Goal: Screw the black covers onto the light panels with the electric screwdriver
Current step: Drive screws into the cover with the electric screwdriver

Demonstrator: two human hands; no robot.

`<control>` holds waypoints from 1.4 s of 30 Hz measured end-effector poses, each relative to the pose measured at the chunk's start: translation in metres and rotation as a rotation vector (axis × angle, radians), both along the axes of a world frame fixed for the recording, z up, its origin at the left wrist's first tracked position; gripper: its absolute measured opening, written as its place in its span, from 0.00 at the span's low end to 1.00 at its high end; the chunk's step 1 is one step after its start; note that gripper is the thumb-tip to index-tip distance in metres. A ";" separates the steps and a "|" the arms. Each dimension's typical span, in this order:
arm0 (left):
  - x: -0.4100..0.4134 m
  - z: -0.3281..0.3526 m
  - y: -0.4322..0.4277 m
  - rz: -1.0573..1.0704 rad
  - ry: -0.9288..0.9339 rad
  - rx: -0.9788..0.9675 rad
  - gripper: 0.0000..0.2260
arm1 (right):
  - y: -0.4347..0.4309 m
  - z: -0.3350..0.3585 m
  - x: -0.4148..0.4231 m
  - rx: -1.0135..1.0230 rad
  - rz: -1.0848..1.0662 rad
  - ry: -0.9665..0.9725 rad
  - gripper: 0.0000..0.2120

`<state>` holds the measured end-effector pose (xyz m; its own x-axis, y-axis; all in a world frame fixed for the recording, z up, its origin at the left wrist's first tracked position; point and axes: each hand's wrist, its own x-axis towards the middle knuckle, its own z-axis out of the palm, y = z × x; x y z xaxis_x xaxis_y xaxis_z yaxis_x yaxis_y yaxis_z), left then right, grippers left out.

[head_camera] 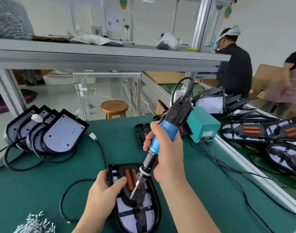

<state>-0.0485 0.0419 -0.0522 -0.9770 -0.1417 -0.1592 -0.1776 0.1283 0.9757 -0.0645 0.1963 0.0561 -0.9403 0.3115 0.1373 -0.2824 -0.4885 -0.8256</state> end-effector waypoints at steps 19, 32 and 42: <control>-0.001 -0.003 0.000 -0.003 0.025 -0.049 0.10 | -0.029 -0.015 0.012 0.119 0.095 0.042 0.08; 0.003 0.008 0.003 0.007 0.033 -0.059 0.16 | -0.035 -0.021 0.014 0.174 0.182 0.122 0.08; 0.003 0.010 0.004 0.032 0.018 -0.061 0.24 | -0.037 -0.025 0.020 0.279 0.300 0.262 0.08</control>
<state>-0.0452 0.0456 -0.0426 -0.9745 -0.1815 -0.1321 -0.1653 0.1819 0.9693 -0.0444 0.1593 0.0313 -0.9058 -0.0502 0.4207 -0.3786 -0.3502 -0.8568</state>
